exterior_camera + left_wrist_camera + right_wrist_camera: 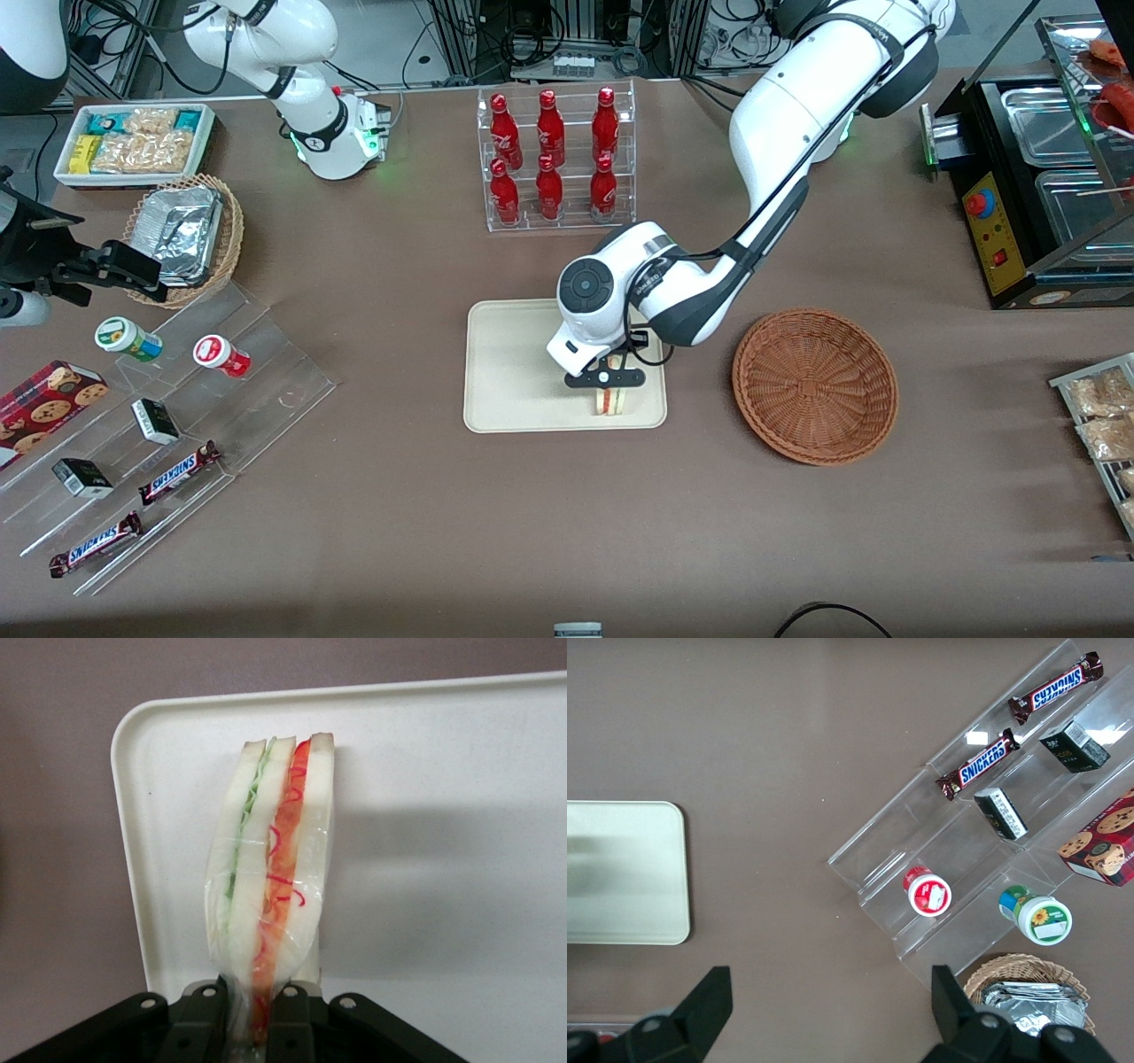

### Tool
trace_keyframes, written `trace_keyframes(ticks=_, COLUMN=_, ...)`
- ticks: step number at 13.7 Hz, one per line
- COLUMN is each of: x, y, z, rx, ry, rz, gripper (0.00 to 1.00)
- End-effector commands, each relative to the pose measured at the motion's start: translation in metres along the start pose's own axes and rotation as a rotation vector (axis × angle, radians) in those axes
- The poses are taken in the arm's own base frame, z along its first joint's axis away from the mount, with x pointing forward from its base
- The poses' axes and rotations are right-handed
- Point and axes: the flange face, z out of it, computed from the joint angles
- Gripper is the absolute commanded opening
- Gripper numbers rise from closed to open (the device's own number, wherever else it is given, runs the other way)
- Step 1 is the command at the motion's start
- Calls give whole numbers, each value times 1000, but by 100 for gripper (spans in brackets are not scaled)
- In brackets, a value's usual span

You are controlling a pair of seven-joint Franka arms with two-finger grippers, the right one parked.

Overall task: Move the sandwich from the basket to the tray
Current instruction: 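Lower the sandwich onto the tray and open the left gripper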

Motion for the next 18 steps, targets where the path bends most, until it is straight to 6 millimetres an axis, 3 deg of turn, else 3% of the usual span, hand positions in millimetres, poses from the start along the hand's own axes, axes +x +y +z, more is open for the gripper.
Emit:
trace_keyframes(ticks=1, x=1, y=8, z=2, rx=12, ry=17, rz=-25, gripper=0)
trace_keyframes(ticks=2, x=2, y=9, z=2, rx=12, ry=17, rz=-33, gripper=0)
trace_keyframes(ticks=3, x=2, y=9, z=2, rx=10, ry=16, rz=-44, gripper=39)
trace_keyframes(ticks=4, x=2, y=9, z=3, rx=10, ry=15, rz=-46, gripper=66)
trace_keyframes(ticks=5, x=2, y=9, z=4, rx=11, ry=14, rz=-46, gripper=90)
trace_keyframes(ticks=6, x=1, y=9, z=3, rx=9, ry=14, rz=-59, gripper=100)
trace_keyframes(ticks=9, x=5, y=9, z=-3, rx=-2, ry=22, rz=-161, gripper=100)
trace_keyframes(ticks=13, x=8, y=6, z=-12, rx=-7, ry=35, rz=-162, gripper=100)
trace_keyframes(ticks=18, x=23, y=-10, z=-51, rx=-33, ry=81, rz=-206, gripper=100)
